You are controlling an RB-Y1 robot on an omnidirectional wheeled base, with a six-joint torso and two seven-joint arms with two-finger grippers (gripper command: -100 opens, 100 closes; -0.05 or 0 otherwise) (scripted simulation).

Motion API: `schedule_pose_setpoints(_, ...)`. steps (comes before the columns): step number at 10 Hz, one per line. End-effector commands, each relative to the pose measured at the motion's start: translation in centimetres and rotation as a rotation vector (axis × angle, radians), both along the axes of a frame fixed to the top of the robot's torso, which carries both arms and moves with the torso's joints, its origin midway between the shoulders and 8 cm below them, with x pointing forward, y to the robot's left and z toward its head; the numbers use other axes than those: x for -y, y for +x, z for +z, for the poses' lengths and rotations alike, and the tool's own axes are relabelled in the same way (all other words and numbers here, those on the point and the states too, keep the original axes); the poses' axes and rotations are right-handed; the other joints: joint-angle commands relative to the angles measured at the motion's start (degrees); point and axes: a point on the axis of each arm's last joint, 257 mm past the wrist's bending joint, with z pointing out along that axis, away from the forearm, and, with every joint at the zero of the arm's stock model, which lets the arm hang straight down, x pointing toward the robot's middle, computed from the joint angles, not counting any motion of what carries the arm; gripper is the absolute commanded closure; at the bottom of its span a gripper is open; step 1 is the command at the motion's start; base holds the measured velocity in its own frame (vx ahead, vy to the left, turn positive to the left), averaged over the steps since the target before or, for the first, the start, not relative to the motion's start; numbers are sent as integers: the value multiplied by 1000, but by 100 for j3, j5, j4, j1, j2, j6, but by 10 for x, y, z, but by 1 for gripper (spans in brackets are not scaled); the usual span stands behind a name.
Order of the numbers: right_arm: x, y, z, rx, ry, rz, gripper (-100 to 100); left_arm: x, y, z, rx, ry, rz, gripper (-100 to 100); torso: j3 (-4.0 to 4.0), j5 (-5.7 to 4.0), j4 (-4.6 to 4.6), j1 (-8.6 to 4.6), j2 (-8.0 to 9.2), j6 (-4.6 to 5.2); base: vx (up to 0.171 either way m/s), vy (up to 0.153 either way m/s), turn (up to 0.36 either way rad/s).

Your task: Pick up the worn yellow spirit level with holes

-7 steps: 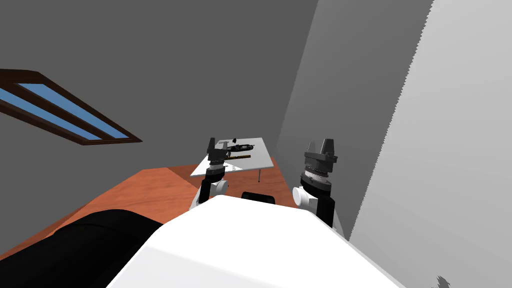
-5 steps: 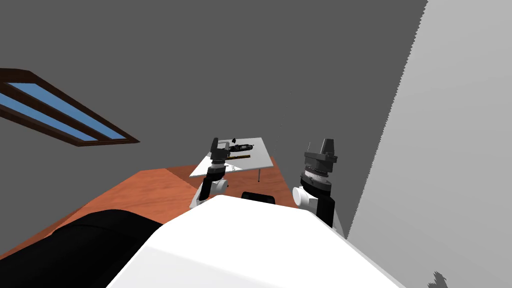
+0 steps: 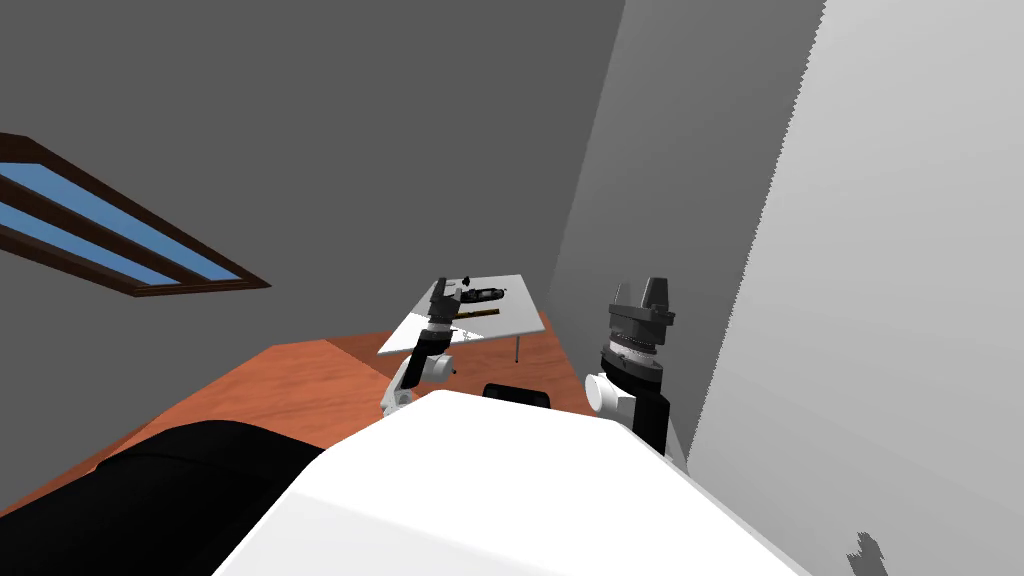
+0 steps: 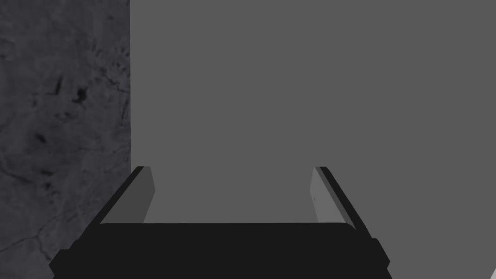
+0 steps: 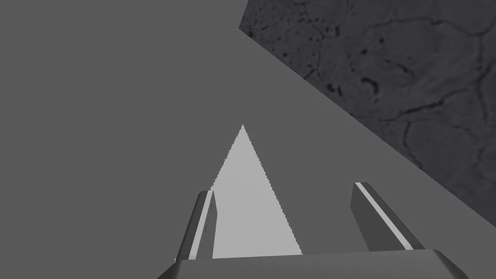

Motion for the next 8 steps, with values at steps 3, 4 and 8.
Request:
schedule_pose_setpoints(3, 0, 0, 0, 0, 0, 0, 0, -13, 24, -23, -97, 32, 24, -100, 0, 0, 0, 2, -1, 0, -20, 7, -47)
schedule_pose_setpoints(4, 0, 0, 0, 0, 0, 0, 0, -13, 24, -23, -97, 32, 24, -100, 0, 1, 0, 2, 0, 1, -21, 4, -30)
schedule_pose_setpoints(8, 0, 0, 0, 0, 0, 0, 0, -31, 48, -49, -197, 56, 60, -100, 2, 0, 1, 2, 4, 1, -28, 6, -52)
